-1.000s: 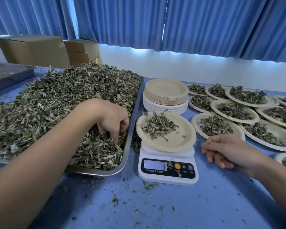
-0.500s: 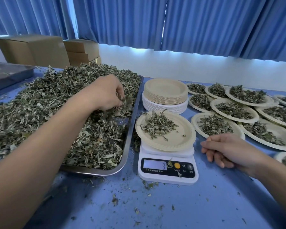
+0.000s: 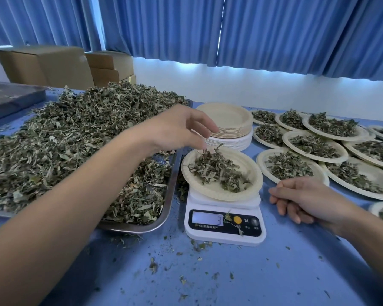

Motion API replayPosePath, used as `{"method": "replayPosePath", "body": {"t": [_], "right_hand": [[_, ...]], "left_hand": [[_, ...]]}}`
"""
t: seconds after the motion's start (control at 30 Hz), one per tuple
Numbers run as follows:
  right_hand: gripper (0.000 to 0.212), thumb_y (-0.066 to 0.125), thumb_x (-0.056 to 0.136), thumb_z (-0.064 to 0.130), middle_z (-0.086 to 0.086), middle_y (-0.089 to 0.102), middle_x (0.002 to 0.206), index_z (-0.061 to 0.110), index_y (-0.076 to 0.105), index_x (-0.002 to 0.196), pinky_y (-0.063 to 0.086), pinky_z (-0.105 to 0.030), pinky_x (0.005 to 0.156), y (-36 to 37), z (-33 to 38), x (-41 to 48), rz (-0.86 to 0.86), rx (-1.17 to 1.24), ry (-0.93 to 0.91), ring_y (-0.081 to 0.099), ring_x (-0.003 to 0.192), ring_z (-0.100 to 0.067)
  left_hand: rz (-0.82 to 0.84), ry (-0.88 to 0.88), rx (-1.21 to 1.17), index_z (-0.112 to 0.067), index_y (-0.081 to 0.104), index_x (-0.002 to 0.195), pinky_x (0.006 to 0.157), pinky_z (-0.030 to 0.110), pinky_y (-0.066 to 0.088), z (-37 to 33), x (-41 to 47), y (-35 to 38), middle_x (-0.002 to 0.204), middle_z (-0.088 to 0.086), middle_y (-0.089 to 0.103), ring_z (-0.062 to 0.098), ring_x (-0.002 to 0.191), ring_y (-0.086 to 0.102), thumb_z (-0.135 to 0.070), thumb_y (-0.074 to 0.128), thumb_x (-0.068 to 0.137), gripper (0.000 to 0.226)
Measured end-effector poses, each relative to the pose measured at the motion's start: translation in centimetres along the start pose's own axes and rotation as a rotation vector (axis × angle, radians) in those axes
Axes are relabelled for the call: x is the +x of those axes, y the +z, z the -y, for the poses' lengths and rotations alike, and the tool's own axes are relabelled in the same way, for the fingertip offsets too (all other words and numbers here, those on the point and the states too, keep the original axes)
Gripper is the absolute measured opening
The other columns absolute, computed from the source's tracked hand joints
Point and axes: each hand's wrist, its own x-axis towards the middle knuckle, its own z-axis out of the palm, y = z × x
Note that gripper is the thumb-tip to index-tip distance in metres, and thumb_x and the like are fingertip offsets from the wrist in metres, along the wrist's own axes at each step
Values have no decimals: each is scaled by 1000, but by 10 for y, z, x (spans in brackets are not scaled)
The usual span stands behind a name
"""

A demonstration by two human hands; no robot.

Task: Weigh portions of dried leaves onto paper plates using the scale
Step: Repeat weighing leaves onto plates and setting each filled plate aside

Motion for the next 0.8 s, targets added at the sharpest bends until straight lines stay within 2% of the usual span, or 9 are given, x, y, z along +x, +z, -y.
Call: {"method": "replayPosePath", "body": {"t": [0.07, 0.1, 0.2, 0.3, 0.4, 0.5, 0.53, 0.67, 0.8], "right_hand": [[31, 67, 96, 22, -21, 63, 67, -6, 69, 84, 25, -17, 30, 0, 0, 0, -1, 0, -3, 47, 37, -16], [31, 67, 96, 22, -21, 63, 67, -6, 69, 83, 25, -17, 30, 0, 0, 0, -2, 0, -5, 47, 37, -17], [30, 66, 97, 22, -21, 63, 66, -4, 70, 81, 24, -17, 30, 0, -1, 2, -7, -1, -13, 46, 37, -16], [31, 67, 96, 23, -22, 63, 66, -4, 69, 81, 24, -16, 31, 0, -1, 2, -9, -5, -14, 46, 37, -16], [32, 67, 96, 24, -22, 63, 66, -5, 69, 82, 24, -16, 30, 0, -2, 2, -13, -7, -12, 46, 37, -16], [32, 67, 96, 24, -22, 63, 66, -5, 69, 82, 24, -16, 31, 0, -1, 2, -10, -5, -14, 46, 37, -16], [32, 67, 96, 24, -22, 63, 66, -5, 69, 82, 24, -16, 30, 0, -1, 2, -10, -5, -14, 46, 37, -16], [32, 66, 96, 24, -22, 63, 67, -5, 69, 83, 25, -16, 30, 0, -1, 2, -10, -10, -14, 47, 37, -16], [33, 67, 96, 25, -23, 63, 66, -5, 69, 82, 24, -16, 31, 1, 0, 2, -11, -4, -16, 45, 36, -17]], "left_hand": [[5, -45, 222, -32, 70, 112, 86, 27, 56, 8, 1, -15, 108, -7, 70, 11, 96, 69, -7, 79, 82, 40], [66, -99, 373, -31, 67, 119, 84, 26, 55, 14, 1, -21, 113, -8, 65, 12, 97, 67, -11, 80, 81, 44], [377, -338, 756, -28, 55, 134, 103, 39, 48, 31, -2, -27, 120, -5, 53, 19, 111, 56, -32, 86, 76, 65], [479, -385, 825, -26, 55, 130, 104, 42, 47, 39, -2, -23, 124, -2, 55, 24, 114, 56, -35, 88, 73, 67], [460, -283, 830, -23, 59, 112, 85, 36, 52, 39, 0, -20, 98, -4, 57, 19, 90, 55, -28, 87, 77, 45], [394, -221, 815, -21, 64, 119, 64, 24, 37, 38, 0, -22, 84, -15, 45, 4, 73, 43, -23, 83, 82, 42], [349, -199, 797, -22, 65, 120, 65, 23, 35, 37, 0, -25, 85, -16, 45, 3, 74, 43, -22, 82, 82, 42], [153, -82, 741, -28, 68, 106, 87, 29, 40, 35, 0, -35, 106, -6, 58, 18, 99, 55, -26, 80, 84, 26], [83, -77, 701, -21, 68, 119, 102, 34, 43, 34, 0, -34, 124, -1, 62, 22, 117, 57, -29, 77, 88, 34]]}}
